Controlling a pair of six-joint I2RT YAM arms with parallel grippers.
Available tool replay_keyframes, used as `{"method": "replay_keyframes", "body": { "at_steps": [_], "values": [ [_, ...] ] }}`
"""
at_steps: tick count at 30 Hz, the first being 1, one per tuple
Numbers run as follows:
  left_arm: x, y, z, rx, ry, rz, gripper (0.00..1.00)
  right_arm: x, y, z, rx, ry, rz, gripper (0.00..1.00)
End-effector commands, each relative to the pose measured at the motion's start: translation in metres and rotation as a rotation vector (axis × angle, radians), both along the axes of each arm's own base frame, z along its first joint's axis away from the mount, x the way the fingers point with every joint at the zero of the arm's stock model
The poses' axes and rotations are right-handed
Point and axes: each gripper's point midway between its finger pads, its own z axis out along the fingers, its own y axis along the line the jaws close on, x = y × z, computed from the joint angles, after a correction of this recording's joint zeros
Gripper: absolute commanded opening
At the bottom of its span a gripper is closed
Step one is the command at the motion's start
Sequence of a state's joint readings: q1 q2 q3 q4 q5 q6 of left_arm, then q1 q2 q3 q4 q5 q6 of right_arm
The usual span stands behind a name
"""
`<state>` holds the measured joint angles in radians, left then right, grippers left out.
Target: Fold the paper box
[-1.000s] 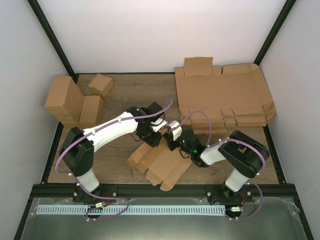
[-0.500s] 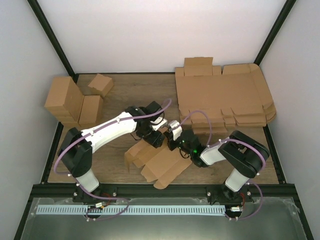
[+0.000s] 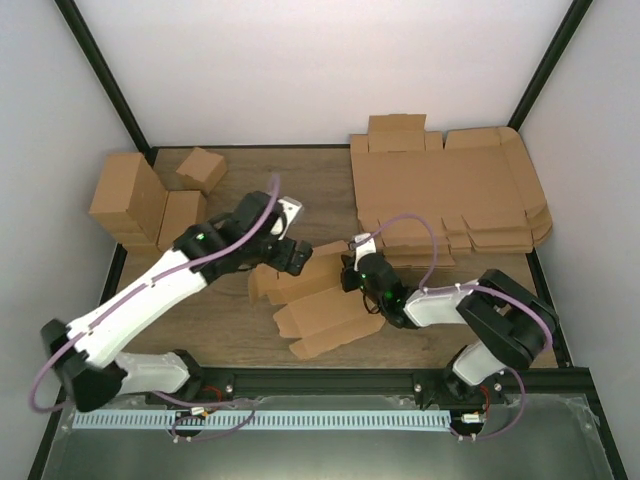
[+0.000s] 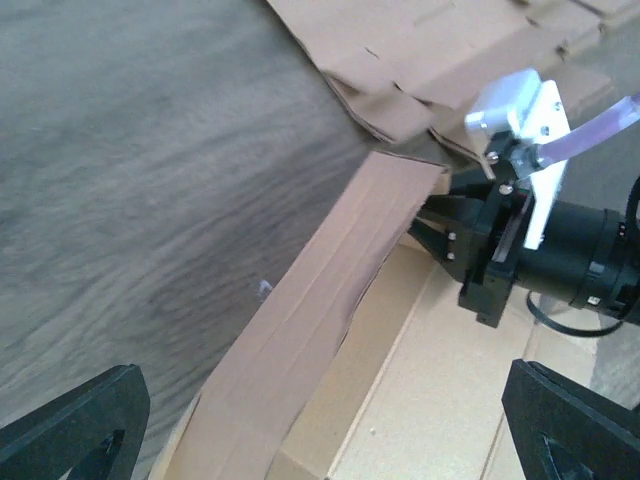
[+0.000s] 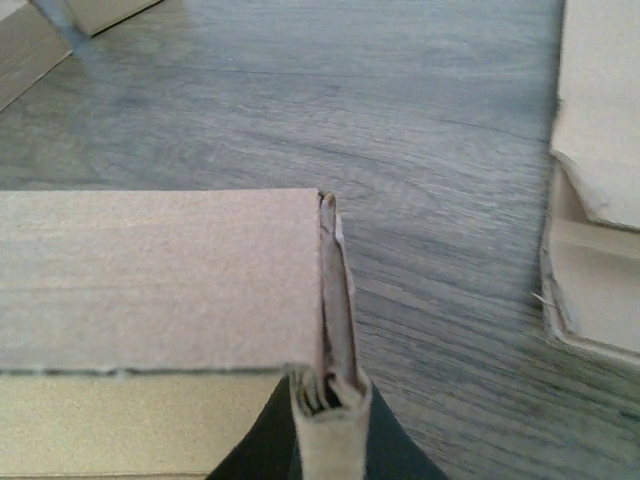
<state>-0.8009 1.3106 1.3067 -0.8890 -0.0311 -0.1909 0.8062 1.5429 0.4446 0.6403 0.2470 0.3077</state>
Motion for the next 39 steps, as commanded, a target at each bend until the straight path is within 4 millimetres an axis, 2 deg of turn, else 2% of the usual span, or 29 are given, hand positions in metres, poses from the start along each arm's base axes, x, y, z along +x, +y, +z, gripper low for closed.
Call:
{"method": "replay_keyframes", "body": {
  "at_steps": [1,7,13,16,19,23,28,36,39],
  "values": [
    [0.005,0.034,0.028,-0.082,-0.127,0.197,1.00,0.009,-0.020,0.011,0.083,0.099,-0.193,0.01],
    [-0.011,0.056,0.054,-0.315,-0.123,0.364,1.00,0.006,-0.043,0.007,0.218,0.279,-0.399,0.01],
    [-0.036,0.051,0.072,-0.686,0.008,0.440,1.00,0.017,-0.050,0.028,0.371,0.276,-0.543,0.01],
    [-0.046,0.047,0.065,-0.822,0.105,0.467,1.00,0.028,-0.055,0.047,0.400,0.203,-0.582,0.01],
    [-0.052,0.040,0.042,-0.855,0.204,0.487,1.00,0.037,-0.055,0.065,0.406,0.137,-0.595,0.01],
    [-0.055,0.034,0.015,-0.840,0.268,0.497,0.94,0.044,-0.055,0.076,0.403,0.091,-0.603,0.01],
    [-0.052,0.032,-0.007,-0.835,0.308,0.538,0.82,0.046,-0.053,0.080,0.411,0.077,-0.596,0.01],
    [-0.039,0.034,-0.006,-0.835,0.260,0.579,0.66,0.045,-0.053,0.083,0.401,0.064,-0.581,0.01],
    [-0.032,0.031,-0.013,-0.810,0.264,0.598,0.63,0.043,-0.055,0.087,0.402,0.052,-0.577,0.01]
  ]
}}
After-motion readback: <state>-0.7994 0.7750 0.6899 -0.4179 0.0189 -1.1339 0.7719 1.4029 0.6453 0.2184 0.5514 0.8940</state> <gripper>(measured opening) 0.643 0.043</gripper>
